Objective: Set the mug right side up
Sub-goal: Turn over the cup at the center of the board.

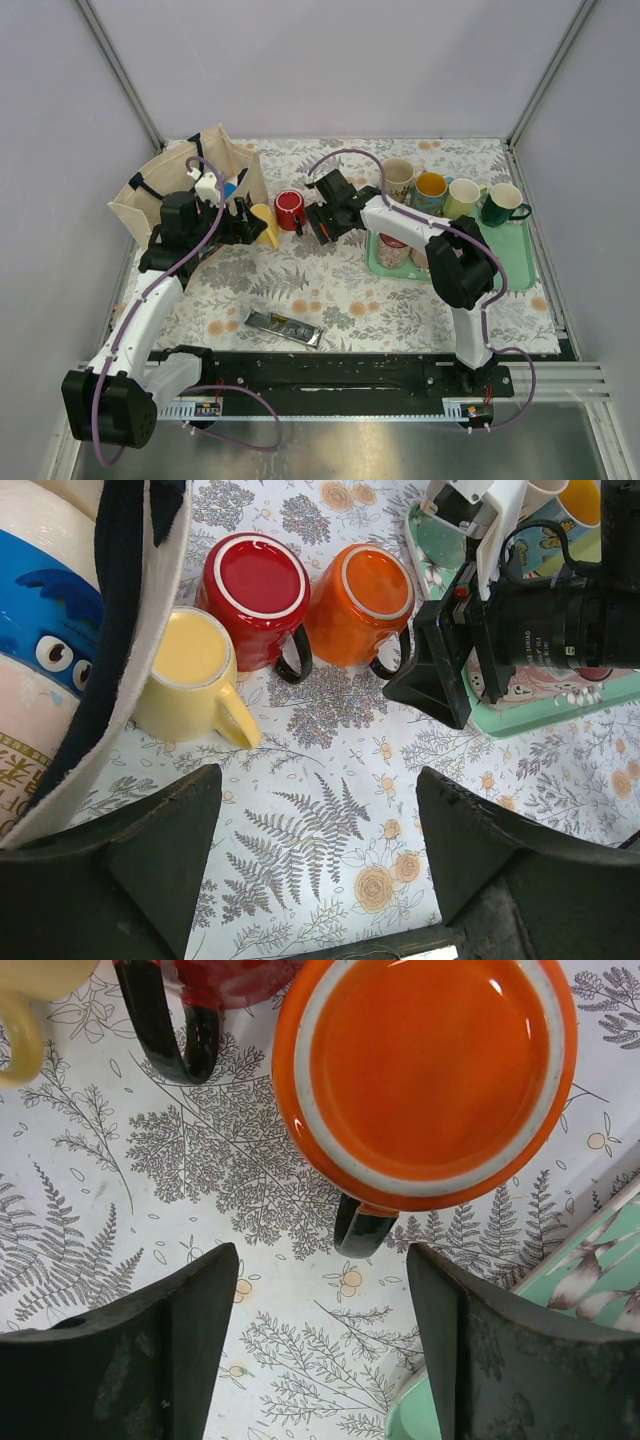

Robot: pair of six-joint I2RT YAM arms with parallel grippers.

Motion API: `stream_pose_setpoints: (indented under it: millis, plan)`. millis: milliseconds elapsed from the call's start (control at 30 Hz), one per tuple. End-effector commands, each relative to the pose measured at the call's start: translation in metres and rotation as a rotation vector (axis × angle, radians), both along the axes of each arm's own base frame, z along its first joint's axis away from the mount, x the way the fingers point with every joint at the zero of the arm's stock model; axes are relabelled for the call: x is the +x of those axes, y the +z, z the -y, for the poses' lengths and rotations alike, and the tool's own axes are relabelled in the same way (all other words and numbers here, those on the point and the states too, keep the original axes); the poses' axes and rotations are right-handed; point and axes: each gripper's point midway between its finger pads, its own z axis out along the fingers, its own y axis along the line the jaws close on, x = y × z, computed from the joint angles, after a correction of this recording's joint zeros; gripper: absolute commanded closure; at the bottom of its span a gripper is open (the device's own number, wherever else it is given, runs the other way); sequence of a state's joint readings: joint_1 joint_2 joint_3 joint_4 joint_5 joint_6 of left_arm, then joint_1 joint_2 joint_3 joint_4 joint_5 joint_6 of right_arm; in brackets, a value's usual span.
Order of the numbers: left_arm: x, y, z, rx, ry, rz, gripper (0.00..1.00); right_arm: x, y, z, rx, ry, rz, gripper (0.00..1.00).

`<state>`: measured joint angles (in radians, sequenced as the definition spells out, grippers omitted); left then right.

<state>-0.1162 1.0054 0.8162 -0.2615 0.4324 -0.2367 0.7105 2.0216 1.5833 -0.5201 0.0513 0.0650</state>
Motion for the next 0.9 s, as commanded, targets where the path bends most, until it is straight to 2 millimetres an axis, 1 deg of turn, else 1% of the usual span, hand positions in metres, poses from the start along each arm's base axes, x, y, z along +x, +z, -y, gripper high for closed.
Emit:
stream_pose_setpoints:
  millis: [0,33,233,367,500,533,600,667,700,733,767,800,833,867]
  plan:
    - [0.009,0.025,0.001,-0.021,-0.009,0.064,0.19,0.016,0.000,-0.003,-0.009,0.003,0.053,0.27]
    - [0.009,0.024,0.002,-0.020,-0.013,0.061,0.19,0.017,-0.003,-0.006,-0.011,0.018,0.050,0.29]
    - [0.011,0.029,0.002,0.012,-0.032,0.070,0.19,0.015,-0.028,-0.003,-0.033,0.001,-0.002,0.39]
    - [0.013,0.034,0.000,0.041,-0.045,0.090,0.19,0.019,-0.034,-0.001,-0.035,-0.011,0.004,0.46]
    - [0.014,0.033,0.000,0.053,-0.051,0.090,0.19,0.031,-0.029,0.005,-0.019,-0.045,0.024,0.57]
    - [0.014,0.033,-0.001,0.053,-0.051,0.088,0.19,0.034,-0.028,0.006,-0.015,-0.047,0.026,0.61]
    - [0.014,0.031,0.000,0.053,-0.056,0.083,0.19,0.037,-0.027,0.007,-0.005,-0.036,0.026,0.66]
    - [0.014,0.030,0.001,0.050,-0.059,0.079,0.19,0.037,-0.029,0.005,0.002,-0.008,0.017,0.73]
    - [0.015,0.030,0.001,0.050,-0.061,0.078,0.19,0.036,-0.029,0.003,0.012,0.012,0.012,0.78]
    - [0.016,0.030,0.002,0.051,-0.063,0.079,0.19,0.035,-0.028,0.005,0.012,0.014,0.008,0.88]
    - [0.016,0.031,0.002,0.053,-0.068,0.082,0.19,0.033,-0.023,0.003,0.022,0.054,0.012,0.95]
    - [0.017,0.033,0.002,0.058,-0.072,0.089,0.19,0.032,-0.017,0.004,0.032,0.057,0.013,1.00]
    - [0.016,0.034,0.002,0.067,-0.080,0.099,0.19,0.029,-0.008,0.006,0.050,0.062,0.009,1.00]
    - [0.016,0.037,0.002,0.078,-0.088,0.114,0.19,0.028,0.004,0.009,0.076,0.065,0.013,1.00]
